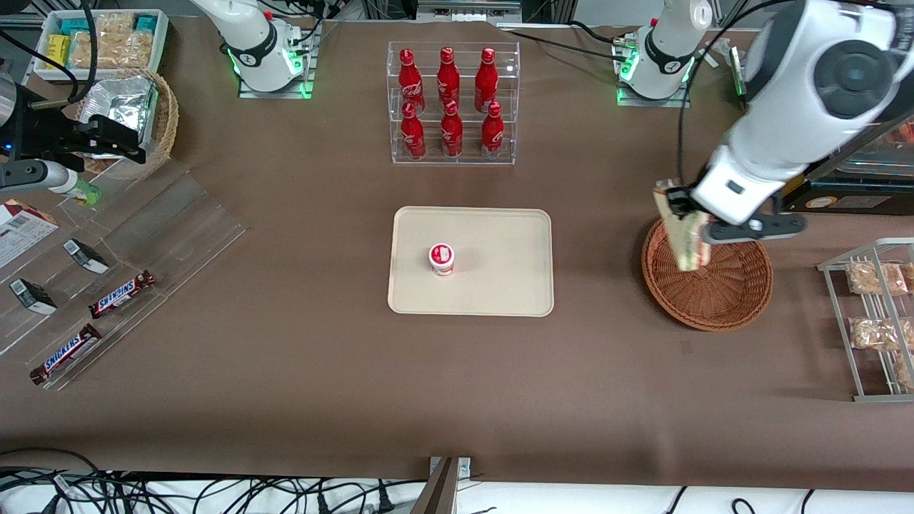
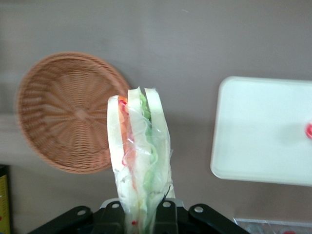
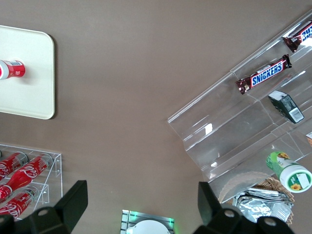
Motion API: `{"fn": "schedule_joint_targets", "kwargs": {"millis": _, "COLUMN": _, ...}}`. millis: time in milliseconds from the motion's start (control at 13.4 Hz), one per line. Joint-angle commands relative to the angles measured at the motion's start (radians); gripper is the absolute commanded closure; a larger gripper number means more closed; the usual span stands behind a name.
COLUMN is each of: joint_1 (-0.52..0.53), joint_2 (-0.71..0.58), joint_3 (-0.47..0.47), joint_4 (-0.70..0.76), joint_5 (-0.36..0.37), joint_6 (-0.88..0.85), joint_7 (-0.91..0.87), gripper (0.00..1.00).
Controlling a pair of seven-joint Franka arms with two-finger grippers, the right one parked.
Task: Place sandwich from basket to tray
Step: 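Lift the sandwich and carry it over the cream tray, then lower the sandwich onto the tray beside the red-and-white cup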
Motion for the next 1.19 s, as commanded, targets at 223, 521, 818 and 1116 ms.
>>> {"fn": "schedule_joint_targets", "kwargs": {"millis": 223, "joint_1": -0.038, "joint_2": 0.147, "joint_3": -0.141, "joint_4": 0.095, "joint_5": -0.014, "joint_6": 0.036, "joint_7": -0.011, "gripper": 1.00}}
{"fn": "schedule_joint_targets", "kwargs": {"millis": 521, "joint_1": -0.157, "joint_2": 0.272, "joint_3": -0.136, "joint_4": 0.066, "joint_5": 0.044, "joint_6": 0.201, "joint_7": -0.165, "gripper": 1.00}}
{"fn": "schedule_joint_targets", "kwargs": {"millis": 818, "joint_1": -0.200, "joint_2": 0.381, "joint_3": -0.138, "joint_4": 0.018, "joint_5": 0.176, "joint_6": 0.381, "joint_7": -0.267, "gripper": 1.00}}
{"fn": "schedule_joint_targets", "kwargs": {"millis": 1116, "joint_1": -0.240, "joint_2": 0.484, "joint_3": -0.136, "joint_4": 0.018, "joint_5": 0.325, "joint_6": 0.444, "joint_7": -0.359, "gripper": 1.00}}
